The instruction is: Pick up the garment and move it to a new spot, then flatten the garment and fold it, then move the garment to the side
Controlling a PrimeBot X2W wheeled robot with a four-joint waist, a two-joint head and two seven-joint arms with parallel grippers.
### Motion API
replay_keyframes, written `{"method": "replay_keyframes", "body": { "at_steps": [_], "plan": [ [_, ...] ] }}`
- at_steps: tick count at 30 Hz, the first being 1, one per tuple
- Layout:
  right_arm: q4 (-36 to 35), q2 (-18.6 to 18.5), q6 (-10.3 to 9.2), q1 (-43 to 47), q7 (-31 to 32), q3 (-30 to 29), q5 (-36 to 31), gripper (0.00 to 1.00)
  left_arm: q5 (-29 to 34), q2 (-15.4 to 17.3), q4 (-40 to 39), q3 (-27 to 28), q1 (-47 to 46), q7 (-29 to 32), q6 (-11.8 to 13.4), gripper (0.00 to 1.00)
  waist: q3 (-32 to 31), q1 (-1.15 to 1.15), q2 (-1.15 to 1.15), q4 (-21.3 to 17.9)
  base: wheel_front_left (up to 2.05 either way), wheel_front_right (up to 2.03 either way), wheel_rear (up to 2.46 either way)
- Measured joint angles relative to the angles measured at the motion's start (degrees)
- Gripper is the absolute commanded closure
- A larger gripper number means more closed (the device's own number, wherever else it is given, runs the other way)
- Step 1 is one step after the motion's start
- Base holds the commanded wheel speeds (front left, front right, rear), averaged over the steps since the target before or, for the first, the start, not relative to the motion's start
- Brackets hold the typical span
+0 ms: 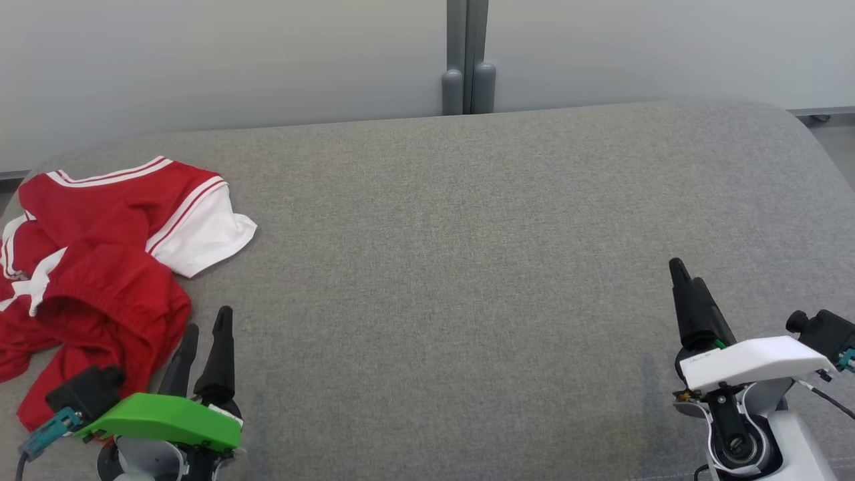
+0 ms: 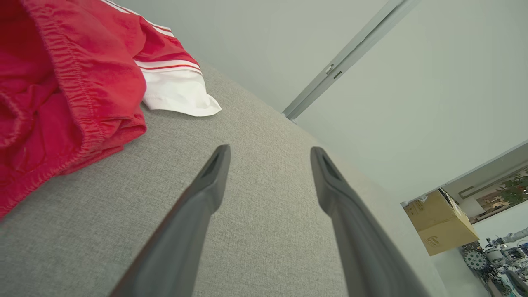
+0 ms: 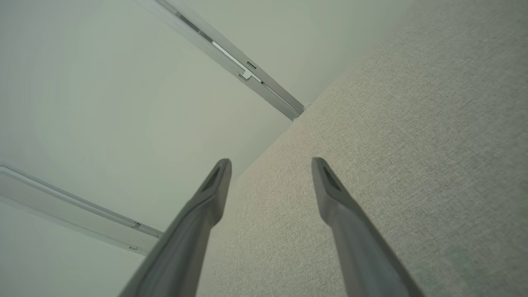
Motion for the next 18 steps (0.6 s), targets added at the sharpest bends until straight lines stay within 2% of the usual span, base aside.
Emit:
{"method": "replay_keyframes", "body": {
  "at_steps": [18],
  "plan": [
    [-1.8, -0.1, -2.48, 0.2, -3.1, 3.7, -15.3, 0.00, 15.8, -0.3, -1.6, -2.1, 0.6, -3.2, 3.3, 0.00, 0.1, 0.00, 0.00, -0.2, 0.00, 0.00, 0.00]
  ]
}}
